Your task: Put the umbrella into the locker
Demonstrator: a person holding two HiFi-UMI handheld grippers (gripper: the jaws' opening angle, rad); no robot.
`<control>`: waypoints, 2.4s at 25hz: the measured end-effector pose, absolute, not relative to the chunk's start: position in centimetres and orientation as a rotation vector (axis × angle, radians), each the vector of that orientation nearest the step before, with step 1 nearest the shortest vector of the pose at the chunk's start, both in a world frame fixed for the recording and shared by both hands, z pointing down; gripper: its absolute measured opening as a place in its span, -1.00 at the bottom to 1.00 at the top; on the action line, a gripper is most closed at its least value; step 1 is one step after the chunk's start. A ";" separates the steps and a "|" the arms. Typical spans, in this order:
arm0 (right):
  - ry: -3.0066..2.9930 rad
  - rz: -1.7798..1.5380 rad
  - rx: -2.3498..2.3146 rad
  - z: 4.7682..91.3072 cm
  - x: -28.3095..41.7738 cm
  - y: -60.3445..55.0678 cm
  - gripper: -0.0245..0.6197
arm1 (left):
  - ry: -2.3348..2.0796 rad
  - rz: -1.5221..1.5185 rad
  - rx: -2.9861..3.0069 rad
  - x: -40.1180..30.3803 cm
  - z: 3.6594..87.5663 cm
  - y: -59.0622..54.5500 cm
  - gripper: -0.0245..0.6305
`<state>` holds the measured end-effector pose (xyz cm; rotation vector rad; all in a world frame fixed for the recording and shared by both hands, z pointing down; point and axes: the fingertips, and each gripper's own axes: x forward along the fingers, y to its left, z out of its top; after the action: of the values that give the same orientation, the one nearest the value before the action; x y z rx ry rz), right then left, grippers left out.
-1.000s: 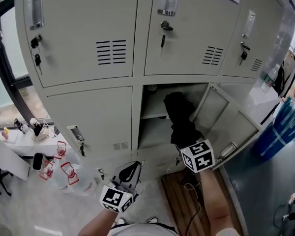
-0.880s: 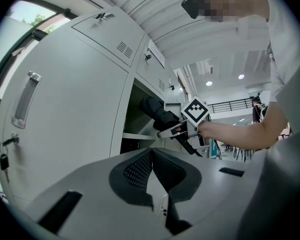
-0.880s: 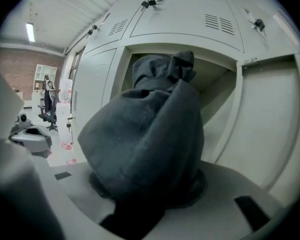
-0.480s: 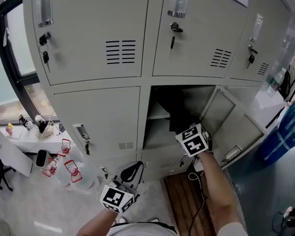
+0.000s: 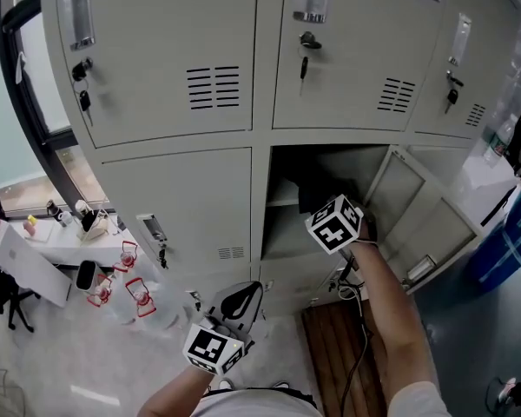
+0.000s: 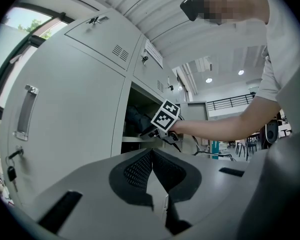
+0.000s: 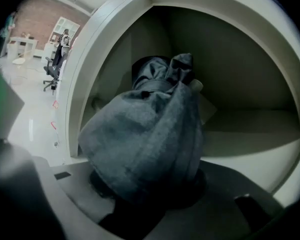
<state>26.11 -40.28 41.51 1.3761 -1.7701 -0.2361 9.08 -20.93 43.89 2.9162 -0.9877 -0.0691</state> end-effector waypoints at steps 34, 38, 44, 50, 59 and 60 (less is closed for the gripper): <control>-1.336 -0.566 1.087 40.5 26.0 -47.7 -0.04 | -1.211 -0.026 2.752 4.5 46.5 -22.2 -0.86; -1.366 -0.547 1.094 40.5 26.1 -47.6 -0.04 | -1.250 -0.028 2.720 3.3 46.8 -22.5 -0.86; -1.408 -0.519 1.092 40.4 26.0 -47.1 -0.02 | -1.245 -0.028 2.715 3.2 47.0 -22.9 -0.86; -1.502 -0.475 1.090 40.4 25.7 -46.4 0.02 | -1.217 -0.030 2.727 4.0 47.0 -23.2 -0.86; -1.602 -0.469 1.079 39.3 24.8 -45.0 0.00 | -1.191 -0.028 2.728 4.8 47.1 -23.2 -0.86; -1.604 -0.474 1.086 39.3 24.8 -44.9 0.00 | -1.189 -0.029 2.729 4.9 47.1 -23.2 -0.86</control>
<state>24.80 -44.93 39.25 1.0856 -1.6036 -0.4736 4.93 -23.17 47.08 2.7290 -1.1890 -0.0293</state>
